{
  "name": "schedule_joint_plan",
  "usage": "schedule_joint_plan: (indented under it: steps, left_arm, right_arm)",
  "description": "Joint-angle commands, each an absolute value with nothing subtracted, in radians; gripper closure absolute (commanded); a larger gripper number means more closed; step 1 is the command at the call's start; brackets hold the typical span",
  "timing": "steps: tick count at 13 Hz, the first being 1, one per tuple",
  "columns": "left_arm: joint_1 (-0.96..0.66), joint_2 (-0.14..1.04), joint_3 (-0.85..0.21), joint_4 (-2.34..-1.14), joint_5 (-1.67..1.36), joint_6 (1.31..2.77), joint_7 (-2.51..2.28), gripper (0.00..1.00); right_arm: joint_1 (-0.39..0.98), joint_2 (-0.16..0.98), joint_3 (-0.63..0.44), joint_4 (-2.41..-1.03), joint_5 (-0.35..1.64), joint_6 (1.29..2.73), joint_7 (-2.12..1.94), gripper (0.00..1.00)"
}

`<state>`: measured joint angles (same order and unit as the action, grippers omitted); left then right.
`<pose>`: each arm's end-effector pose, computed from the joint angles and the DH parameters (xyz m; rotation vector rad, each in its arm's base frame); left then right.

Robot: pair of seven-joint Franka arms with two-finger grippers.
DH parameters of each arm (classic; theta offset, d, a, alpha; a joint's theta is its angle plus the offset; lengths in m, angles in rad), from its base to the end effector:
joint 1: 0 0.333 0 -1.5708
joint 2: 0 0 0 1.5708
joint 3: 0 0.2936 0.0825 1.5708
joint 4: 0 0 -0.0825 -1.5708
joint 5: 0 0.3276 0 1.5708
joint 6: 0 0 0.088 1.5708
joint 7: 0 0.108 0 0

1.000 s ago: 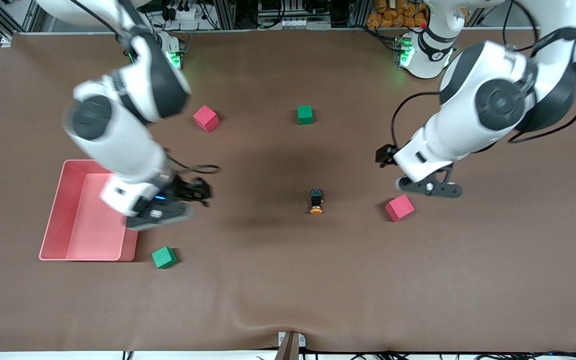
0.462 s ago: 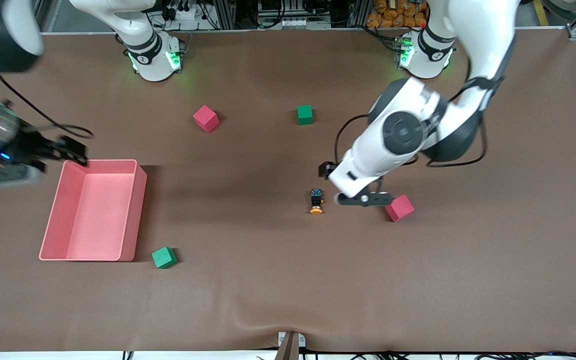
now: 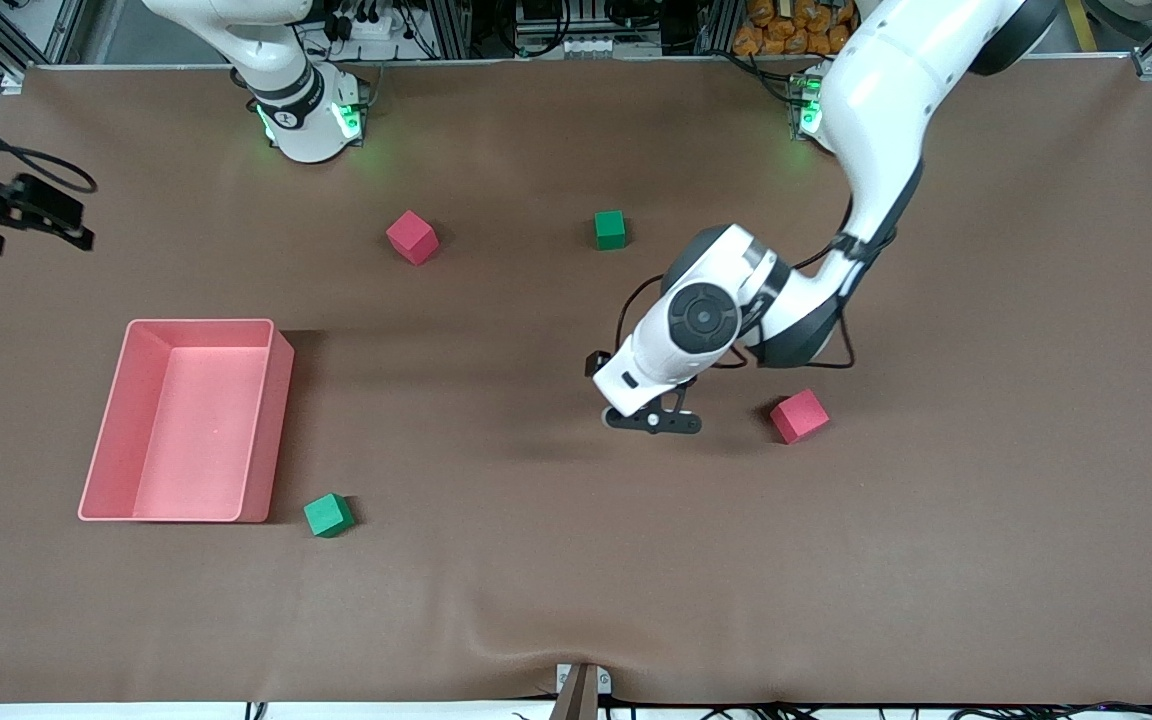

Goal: Place and upright button with both arms
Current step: 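Grasp the button base with the left gripper while the right gripper retracts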

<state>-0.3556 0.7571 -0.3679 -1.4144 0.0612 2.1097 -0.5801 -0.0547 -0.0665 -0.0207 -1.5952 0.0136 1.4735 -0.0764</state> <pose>0.5296 -0.3971 0.2831 2.9833 -0.1255 -0.1966 0.4673 -0.0341 0.6150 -3.1214 -0.0032 0.0842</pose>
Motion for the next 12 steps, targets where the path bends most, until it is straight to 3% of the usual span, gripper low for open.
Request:
schedule_joint_plan:
  steps: [1,12]
  left_arm:
    - [-0.382,0.781,-0.324,-1.381,0.08,2.111,-0.496,0.0]
    - [-0.489,0.859,-0.224,-1.381,0.089,2.111,-0.376,0.0]
  right_arm:
    - [-0.049,-0.092,-0.058,-1.634,0.021,1.476,-0.069,0.0]
    - [-0.003,-0.025,-0.074,-1.509,0.035,1.391,0.02,0.0]
